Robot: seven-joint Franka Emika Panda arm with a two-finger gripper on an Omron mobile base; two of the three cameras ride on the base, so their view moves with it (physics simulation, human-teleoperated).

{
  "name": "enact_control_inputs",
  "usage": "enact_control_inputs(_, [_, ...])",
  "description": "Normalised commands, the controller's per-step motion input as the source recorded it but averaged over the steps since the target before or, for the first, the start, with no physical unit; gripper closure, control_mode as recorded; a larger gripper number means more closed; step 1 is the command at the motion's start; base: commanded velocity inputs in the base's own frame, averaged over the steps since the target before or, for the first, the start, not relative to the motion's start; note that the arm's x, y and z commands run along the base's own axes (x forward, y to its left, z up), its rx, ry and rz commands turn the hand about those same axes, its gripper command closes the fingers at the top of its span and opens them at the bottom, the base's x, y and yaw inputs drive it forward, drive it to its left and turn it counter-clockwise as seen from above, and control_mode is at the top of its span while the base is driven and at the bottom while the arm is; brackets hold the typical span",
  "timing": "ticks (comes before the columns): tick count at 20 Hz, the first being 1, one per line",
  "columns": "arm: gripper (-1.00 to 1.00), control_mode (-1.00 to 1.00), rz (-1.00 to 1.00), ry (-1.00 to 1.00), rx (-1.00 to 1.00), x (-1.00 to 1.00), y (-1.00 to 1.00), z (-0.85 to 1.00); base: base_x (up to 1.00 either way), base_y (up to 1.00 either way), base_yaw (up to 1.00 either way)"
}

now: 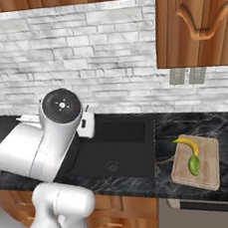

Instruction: Pick the mango, banana from the sink and place them on the cutting board to airdry. Then turn off the sink faucet.

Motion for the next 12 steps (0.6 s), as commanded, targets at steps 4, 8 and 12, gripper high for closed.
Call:
enact_control_inputs(4, [-1.0,-1.0,0.09,-0.17,-0.01,0.0,0.17,0.0,0.0,0.0,0.0])
enact_control_inputs(8, [-1.0,-1.0,0.18,-0.15,0.0,0.0,0.1,0.0,0.0,0.0,0.0])
enact_control_inputs(12, [-1.0,-1.0,0.11,-0.18,-0.01,0.0,0.16,0.0,0.0,0.0,0.0])
